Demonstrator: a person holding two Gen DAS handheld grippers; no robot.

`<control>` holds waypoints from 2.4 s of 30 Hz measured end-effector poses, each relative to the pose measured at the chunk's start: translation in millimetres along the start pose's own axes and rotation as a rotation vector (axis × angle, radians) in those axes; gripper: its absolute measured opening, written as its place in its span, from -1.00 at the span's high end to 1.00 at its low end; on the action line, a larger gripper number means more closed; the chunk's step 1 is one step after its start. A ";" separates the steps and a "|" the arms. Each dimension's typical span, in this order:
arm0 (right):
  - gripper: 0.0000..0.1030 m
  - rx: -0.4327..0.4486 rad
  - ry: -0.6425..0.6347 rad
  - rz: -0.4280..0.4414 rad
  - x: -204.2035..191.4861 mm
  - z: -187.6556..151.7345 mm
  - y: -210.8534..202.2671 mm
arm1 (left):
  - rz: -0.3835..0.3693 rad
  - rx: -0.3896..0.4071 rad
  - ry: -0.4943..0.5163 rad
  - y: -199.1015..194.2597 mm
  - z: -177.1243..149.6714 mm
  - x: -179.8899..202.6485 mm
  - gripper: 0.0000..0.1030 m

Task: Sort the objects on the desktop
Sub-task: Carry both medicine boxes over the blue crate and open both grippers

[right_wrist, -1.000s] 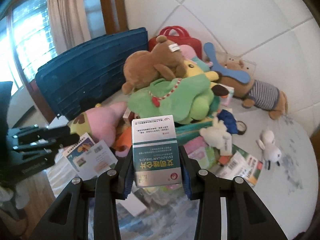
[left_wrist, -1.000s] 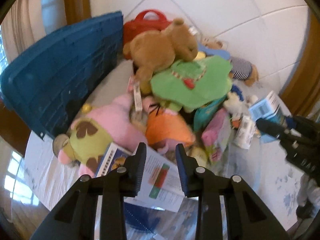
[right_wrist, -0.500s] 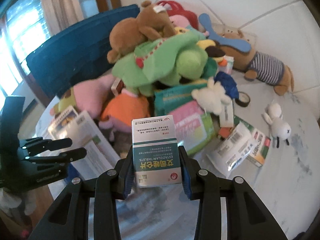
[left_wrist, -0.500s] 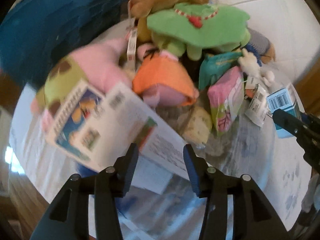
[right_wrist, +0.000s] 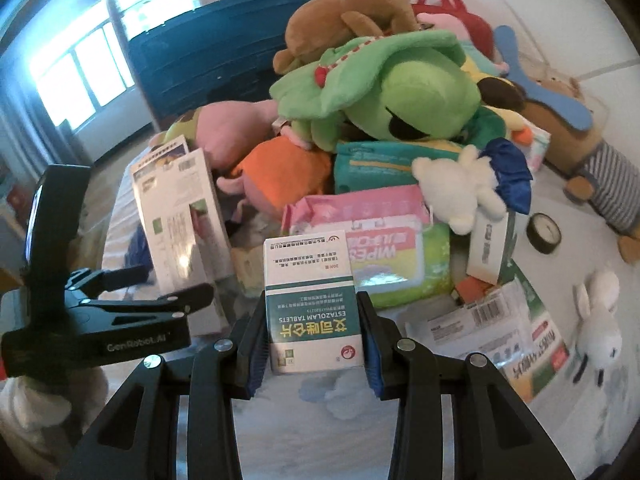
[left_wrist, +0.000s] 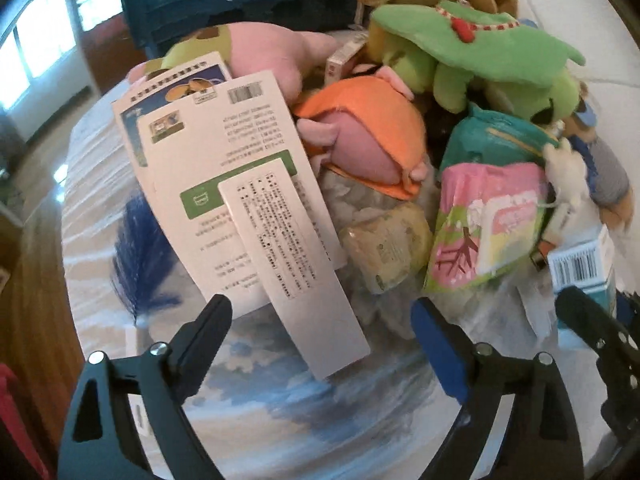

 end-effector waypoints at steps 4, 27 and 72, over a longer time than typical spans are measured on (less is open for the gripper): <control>0.25 -0.023 -0.021 0.040 12.1 -2.9 11.3 | 0.064 -0.011 -0.056 12.2 -7.7 -8.0 -0.75; 0.25 0.000 -0.105 0.153 -38.4 7.6 10.5 | 0.086 0.107 0.006 -70.8 -1.9 -19.8 0.14; 0.25 0.376 -0.080 -0.057 -258.4 204.9 -36.7 | -0.167 0.516 0.258 -189.9 223.8 -203.4 0.14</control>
Point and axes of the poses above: each gripper's, at about its wrist camera, not at the fingertips, and y roughly the way its jaws point, x to its right, z to its top, the point moved 10 cm from there along y, roughly the way its jaws point, and after that the axes turned 10 degrees about y, right-handed, at the moved point
